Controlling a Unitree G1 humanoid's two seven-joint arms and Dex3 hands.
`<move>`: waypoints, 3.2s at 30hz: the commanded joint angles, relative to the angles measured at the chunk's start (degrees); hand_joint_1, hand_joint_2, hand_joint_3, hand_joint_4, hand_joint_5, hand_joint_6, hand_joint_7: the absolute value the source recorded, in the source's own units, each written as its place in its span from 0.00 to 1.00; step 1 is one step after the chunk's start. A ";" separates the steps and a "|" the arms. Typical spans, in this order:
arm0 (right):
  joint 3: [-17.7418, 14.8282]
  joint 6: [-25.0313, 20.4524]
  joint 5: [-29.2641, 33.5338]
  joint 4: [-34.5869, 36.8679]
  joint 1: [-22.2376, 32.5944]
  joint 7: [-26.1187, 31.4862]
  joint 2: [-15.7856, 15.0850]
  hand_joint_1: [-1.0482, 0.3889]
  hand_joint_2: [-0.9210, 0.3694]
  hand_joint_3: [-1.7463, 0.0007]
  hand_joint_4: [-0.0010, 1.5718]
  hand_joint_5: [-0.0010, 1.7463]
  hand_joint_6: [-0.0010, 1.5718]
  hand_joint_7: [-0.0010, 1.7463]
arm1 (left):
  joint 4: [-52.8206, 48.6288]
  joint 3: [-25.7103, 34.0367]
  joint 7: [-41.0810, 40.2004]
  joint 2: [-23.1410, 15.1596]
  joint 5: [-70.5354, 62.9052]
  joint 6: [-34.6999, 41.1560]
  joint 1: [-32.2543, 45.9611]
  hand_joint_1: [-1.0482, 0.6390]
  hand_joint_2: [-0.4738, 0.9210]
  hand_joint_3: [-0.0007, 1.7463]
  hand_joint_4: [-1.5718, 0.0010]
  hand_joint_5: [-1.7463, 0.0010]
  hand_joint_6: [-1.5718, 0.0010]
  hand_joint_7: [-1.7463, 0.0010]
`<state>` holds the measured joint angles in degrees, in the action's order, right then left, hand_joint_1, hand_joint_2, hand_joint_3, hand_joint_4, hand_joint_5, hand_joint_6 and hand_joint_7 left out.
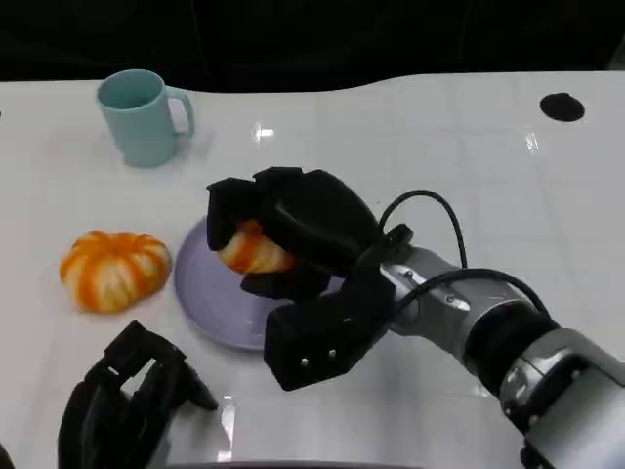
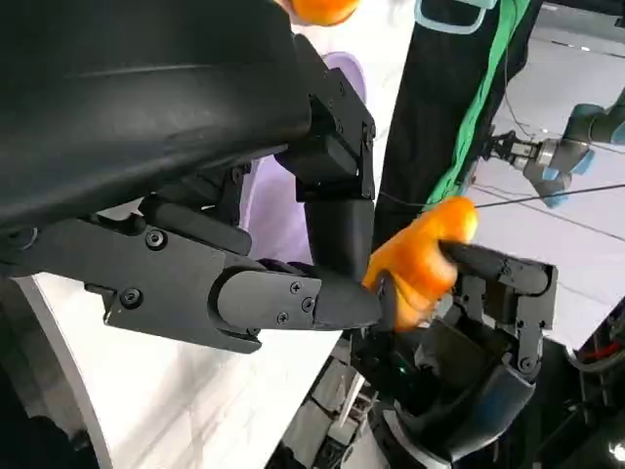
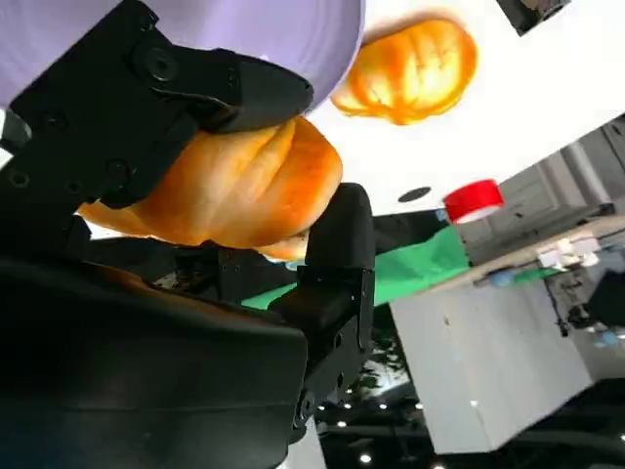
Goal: Grasp the bread from the table and place it into the plate.
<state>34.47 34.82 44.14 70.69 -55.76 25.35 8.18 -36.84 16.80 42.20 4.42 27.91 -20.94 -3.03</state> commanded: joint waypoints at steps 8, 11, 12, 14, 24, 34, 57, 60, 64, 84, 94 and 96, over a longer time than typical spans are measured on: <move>2.51 -3.87 0.53 0.41 -2.12 -3.60 0.07 0.49 0.05 0.85 0.36 0.47 0.43 0.15 | 0.27 0.37 0.13 -0.32 0.43 -0.33 0.57 0.28 1.00 0.14 0.61 0.00 0.67 0.14; 3.05 -4.76 0.74 -0.34 -2.52 -6.24 -0.20 0.36 0.01 0.86 0.23 0.29 0.33 0.03 | 0.30 0.46 0.34 -0.31 0.64 -0.12 0.52 0.29 1.00 0.14 0.61 0.00 0.67 0.14; 2.89 -4.70 0.32 -0.57 -2.53 -7.52 -0.27 0.33 0.00 0.85 0.21 0.24 0.30 0.02 | 0.36 0.45 0.37 -0.30 0.64 -0.13 0.53 0.29 1.00 0.15 0.61 0.00 0.68 0.14; 2.82 -4.65 0.03 -0.99 -2.50 -8.91 -0.44 0.27 0.00 0.82 0.14 0.17 0.23 0.00 | 0.53 0.41 0.28 -0.28 0.64 0.04 0.58 0.29 1.00 0.15 0.61 0.00 0.67 0.15; 2.67 -4.33 -0.15 -2.75 -1.98 -10.11 -1.32 0.17 0.00 0.76 0.05 0.11 0.17 0.00 | 0.12 0.53 0.22 -0.39 0.64 0.39 0.21 0.28 1.00 0.13 0.61 0.00 0.66 0.16; 1.43 -2.03 -1.57 -5.86 -0.60 -10.95 -4.24 0.16 0.00 0.73 0.06 0.12 0.15 0.00 | 0.34 0.52 0.16 0.00 0.81 0.32 0.28 0.29 1.00 0.14 0.61 0.00 0.66 0.17; -24.88 -2.68 -58.95 -31.07 28.33 -62.65 -9.98 0.26 0.00 0.76 0.23 0.23 0.27 0.06 | -0.23 0.11 -0.05 0.36 0.51 0.50 -0.69 0.28 1.00 0.14 0.60 0.00 0.68 0.11; -28.79 -8.74 -66.20 -33.94 32.08 -69.15 -9.88 0.29 0.00 0.77 0.32 0.31 0.35 0.07 | -0.48 0.21 0.63 0.35 0.76 0.34 -0.84 0.28 1.00 0.15 0.60 0.00 0.69 0.12; -32.39 -15.36 -71.28 -37.18 36.00 -74.02 -10.18 0.30 0.00 0.76 0.39 0.40 0.46 0.09 | -0.02 0.07 0.12 0.49 0.39 0.30 -0.50 0.28 1.00 0.15 0.60 0.00 0.67 0.13; -44.62 -46.40 -81.97 -44.85 47.48 -79.54 -15.58 0.36 0.00 0.73 0.41 1.00 0.33 0.92 | 3.00 -0.27 -1.13 0.33 -0.01 1.61 1.38 0.27 1.00 0.13 0.60 0.00 0.69 0.11; -46.01 -49.41 -81.11 -46.71 48.59 -77.31 -14.08 0.35 0.00 0.82 0.55 1.00 0.41 1.00 | 2.69 0.10 -0.55 -0.16 -0.01 0.66 1.60 0.27 1.00 0.14 0.60 0.00 0.69 0.10; -46.03 -49.48 -81.03 -46.88 48.64 -77.18 -13.99 0.35 0.00 0.82 0.55 1.00 0.42 1.00 | 2.61 0.14 -0.49 -0.17 0.01 0.56 1.58 0.27 1.00 0.14 0.60 0.00 0.69 0.10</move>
<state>-10.89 -14.39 -36.94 24.53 -7.77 -52.26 -5.64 -34.74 16.73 41.68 5.46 27.92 -19.62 -1.88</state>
